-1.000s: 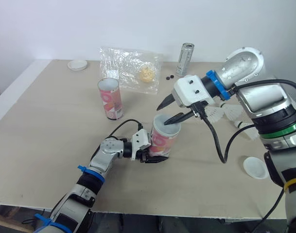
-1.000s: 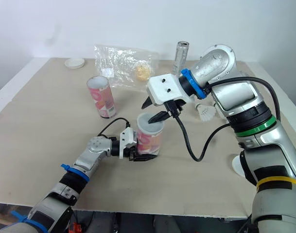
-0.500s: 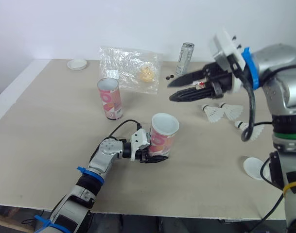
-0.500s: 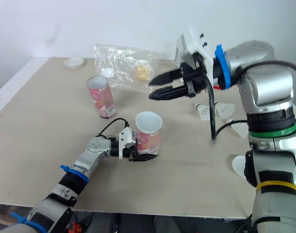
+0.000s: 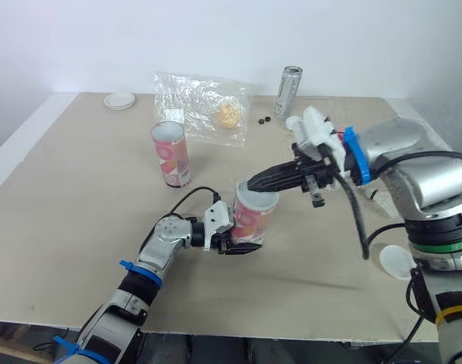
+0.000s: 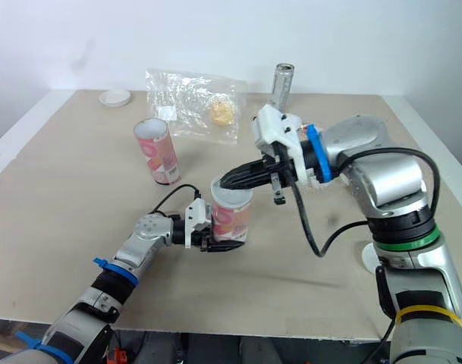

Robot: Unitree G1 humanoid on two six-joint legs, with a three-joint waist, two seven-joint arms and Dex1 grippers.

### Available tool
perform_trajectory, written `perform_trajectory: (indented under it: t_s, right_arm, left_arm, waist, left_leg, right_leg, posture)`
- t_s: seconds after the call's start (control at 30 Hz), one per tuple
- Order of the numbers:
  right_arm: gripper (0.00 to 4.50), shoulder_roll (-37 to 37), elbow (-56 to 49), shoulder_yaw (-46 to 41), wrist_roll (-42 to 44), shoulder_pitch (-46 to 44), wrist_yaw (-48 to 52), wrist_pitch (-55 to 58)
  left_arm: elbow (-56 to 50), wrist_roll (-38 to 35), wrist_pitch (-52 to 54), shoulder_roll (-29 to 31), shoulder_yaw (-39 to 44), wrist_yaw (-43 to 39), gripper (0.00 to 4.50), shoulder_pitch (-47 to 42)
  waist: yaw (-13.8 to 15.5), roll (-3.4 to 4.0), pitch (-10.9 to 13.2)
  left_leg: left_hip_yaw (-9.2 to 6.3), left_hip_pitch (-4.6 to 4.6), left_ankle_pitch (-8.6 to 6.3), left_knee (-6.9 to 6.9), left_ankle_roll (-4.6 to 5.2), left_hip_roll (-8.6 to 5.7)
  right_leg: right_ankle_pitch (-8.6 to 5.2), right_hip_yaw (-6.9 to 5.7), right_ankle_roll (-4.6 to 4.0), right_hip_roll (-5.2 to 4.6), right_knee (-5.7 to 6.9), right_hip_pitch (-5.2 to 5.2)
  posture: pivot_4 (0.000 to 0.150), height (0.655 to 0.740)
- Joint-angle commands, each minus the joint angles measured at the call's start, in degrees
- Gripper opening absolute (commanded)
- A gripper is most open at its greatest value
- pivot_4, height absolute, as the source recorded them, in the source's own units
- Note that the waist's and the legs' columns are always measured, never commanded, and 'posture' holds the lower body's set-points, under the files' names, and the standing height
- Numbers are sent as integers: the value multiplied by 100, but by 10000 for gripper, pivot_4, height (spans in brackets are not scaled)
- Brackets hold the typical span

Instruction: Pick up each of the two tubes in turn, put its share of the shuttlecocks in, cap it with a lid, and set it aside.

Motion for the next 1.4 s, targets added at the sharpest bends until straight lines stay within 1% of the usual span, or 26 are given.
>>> perform_trajectory:
  t_s: [0.03,0.27,0.6,0.73,0.8,0.97,1.03,1.17,1.27,1.33,1.4]
  right_arm:
    - [499,-25,43,176,-274,13,62,-340]
    - [499,-24,218,572,-694,13,184,-663]
    - [499,-103,354,1034,-1202,-36,425,-832]
    - [499,-169,414,1127,-1398,-7,533,-970]
    - [499,-154,434,1050,-1341,-27,540,-893]
    - [499,-43,626,252,-525,-316,485,-96]
    - [499,-267,755,-348,-91,-358,512,235]
    - [499,-597,757,-1080,425,-164,377,650]
    - [499,-672,673,-1807,671,361,-87,743]
    - [499,-663,392,-2155,811,948,-260,680]
    - [499,-572,-41,-2434,882,1786,-476,508]
  left_arm:
    - [301,233,222,121,-89,104,29918,220]
    - [265,229,259,117,-84,129,29918,230]
    - [298,230,263,127,-73,167,29918,194]
    - [312,240,259,106,-78,182,29918,174]
    - [327,247,249,97,-72,184,29918,163]
    - [348,261,225,92,-63,184,29918,147]
    - [345,249,223,113,-35,179,29918,145]
    - [358,236,198,144,-43,162,29918,138]
    - [365,214,201,145,-38,152,29918,133]
    - [357,200,201,138,-29,147,29918,130]
    - [331,178,202,129,-22,141,29918,127]
  waist:
    - [0,0,0]
    - [-1,0,-2]
    - [-6,-2,-18]
    - [-6,-1,-45]
    - [-6,-3,-59]
    - [-8,-15,-64]
    - [-2,-16,-59]
    - [16,-20,-54]
    - [15,-28,-54]
    - [16,-30,-54]
    - [16,-28,-54]
  left_leg:
    - [1,0,0,0,0,0]
    - [0,4,0,-1,0,1]
    - [1,21,-2,-1,-3,2]
    - [1,24,-6,-1,-10,3]
    - [1,27,-10,-1,-16,3]
    - [1,29,-13,-1,-21,3]
    - [2,27,-13,-1,-21,3]
    - [-1,-9,-7,-1,-11,1]
    - [-1,-7,-14,-5,-9,2]
    - [-1,-9,-13,-6,-9,2]
    - [-5,-11,-13,-7,-9,2]
  right_leg:
    - [0,0,0,0,-1,0]
    - [0,-1,0,2,-1,3]
    - [0,1,0,1,-2,14]
    - [-2,0,-3,1,-2,15]
    - [-2,1,-3,0,-3,17]
    - [-2,1,-4,-2,-3,19]
    - [-2,2,-4,-3,-3,17]
    - [-1,0,-5,-4,-7,-12]
    - [-6,-2,-11,0,-8,-10]
    - [-6,-1,-11,1,-7,6]
    - [-8,-1,-7,4,-8,13]
  posture:
    - [1500,7400]
    - [1500,7400]
    - [1500,7400]
    - [1500,7400]
    - [1500,7400]
    - [1500,7400]
    - [1500,7400]
    - [1500,7400]
    - [1500,7400]
    - [1500,7400]
    - [1500,7400]
